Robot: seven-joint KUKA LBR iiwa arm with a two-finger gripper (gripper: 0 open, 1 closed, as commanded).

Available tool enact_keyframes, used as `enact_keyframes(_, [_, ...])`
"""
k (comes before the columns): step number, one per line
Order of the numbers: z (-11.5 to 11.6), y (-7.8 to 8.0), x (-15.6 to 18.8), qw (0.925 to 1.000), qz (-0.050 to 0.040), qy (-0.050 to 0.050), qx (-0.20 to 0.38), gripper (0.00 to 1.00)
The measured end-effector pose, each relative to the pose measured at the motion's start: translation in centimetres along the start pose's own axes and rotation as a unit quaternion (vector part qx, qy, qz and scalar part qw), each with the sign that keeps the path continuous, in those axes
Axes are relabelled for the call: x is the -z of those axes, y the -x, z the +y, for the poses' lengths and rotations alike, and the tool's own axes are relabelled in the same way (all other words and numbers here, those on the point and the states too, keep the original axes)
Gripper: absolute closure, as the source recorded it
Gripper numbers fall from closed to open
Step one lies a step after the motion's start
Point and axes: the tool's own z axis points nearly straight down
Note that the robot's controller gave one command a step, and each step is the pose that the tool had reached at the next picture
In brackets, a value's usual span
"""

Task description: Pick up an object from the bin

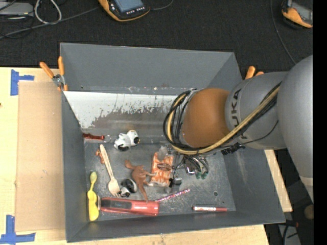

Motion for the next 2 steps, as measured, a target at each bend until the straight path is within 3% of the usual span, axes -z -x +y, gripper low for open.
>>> enact_keyframes(1, [1.2, 0.82, -1.04, 0.9999, -0.0018, 0.0, -0.01, 1.0])
enact_keyframes(2, [1.24, 0.79, -1.1, 0.9999, -0.0012, 0.0, -0.01, 1.0])
